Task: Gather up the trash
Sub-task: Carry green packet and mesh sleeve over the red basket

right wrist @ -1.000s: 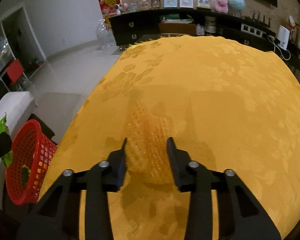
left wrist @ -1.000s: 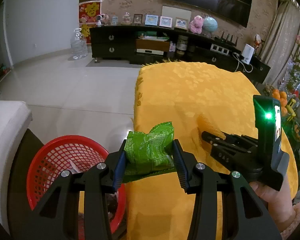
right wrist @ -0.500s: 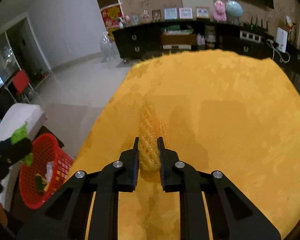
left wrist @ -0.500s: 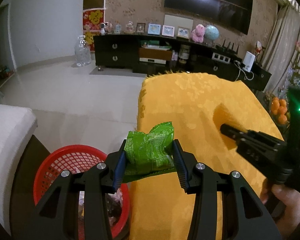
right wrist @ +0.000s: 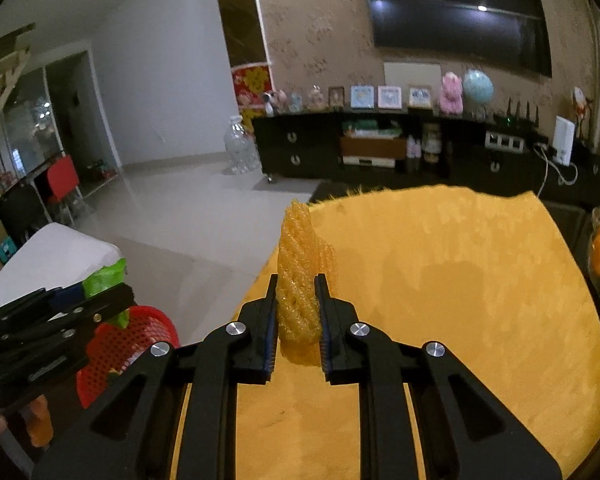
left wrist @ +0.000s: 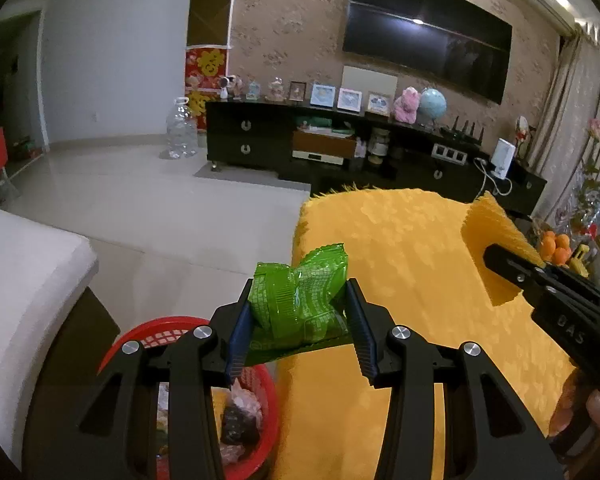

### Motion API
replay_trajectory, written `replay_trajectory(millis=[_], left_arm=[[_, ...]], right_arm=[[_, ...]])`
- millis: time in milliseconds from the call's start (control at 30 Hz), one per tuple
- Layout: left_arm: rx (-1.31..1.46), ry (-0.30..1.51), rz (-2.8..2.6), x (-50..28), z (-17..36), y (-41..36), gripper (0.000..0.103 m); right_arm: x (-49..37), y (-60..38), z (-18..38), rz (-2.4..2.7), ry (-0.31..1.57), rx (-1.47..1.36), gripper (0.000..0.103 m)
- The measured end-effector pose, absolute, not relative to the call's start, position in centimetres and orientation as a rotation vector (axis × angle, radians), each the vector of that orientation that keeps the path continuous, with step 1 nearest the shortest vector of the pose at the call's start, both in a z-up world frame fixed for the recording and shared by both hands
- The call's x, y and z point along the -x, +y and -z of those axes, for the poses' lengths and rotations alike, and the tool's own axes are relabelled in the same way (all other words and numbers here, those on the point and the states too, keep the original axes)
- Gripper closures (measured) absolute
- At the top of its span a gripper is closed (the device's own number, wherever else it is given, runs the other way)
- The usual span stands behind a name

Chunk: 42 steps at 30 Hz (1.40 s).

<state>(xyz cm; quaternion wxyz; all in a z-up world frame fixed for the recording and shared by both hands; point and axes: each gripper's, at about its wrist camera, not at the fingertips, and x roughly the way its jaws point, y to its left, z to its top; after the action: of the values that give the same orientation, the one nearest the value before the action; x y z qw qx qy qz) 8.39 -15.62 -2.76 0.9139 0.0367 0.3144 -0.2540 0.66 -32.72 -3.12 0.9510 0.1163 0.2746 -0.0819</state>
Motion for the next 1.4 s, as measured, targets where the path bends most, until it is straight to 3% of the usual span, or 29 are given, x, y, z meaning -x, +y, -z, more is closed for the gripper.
replay_trajectory(millis=[1400], left_arm=[[-0.090, 0.718, 0.311, -11.4, 5.2, -4.7, 0.061]], right_arm=[[-6.7, -22.7, 4.3, -0.095, 0.643, -0.171, 0.086]])
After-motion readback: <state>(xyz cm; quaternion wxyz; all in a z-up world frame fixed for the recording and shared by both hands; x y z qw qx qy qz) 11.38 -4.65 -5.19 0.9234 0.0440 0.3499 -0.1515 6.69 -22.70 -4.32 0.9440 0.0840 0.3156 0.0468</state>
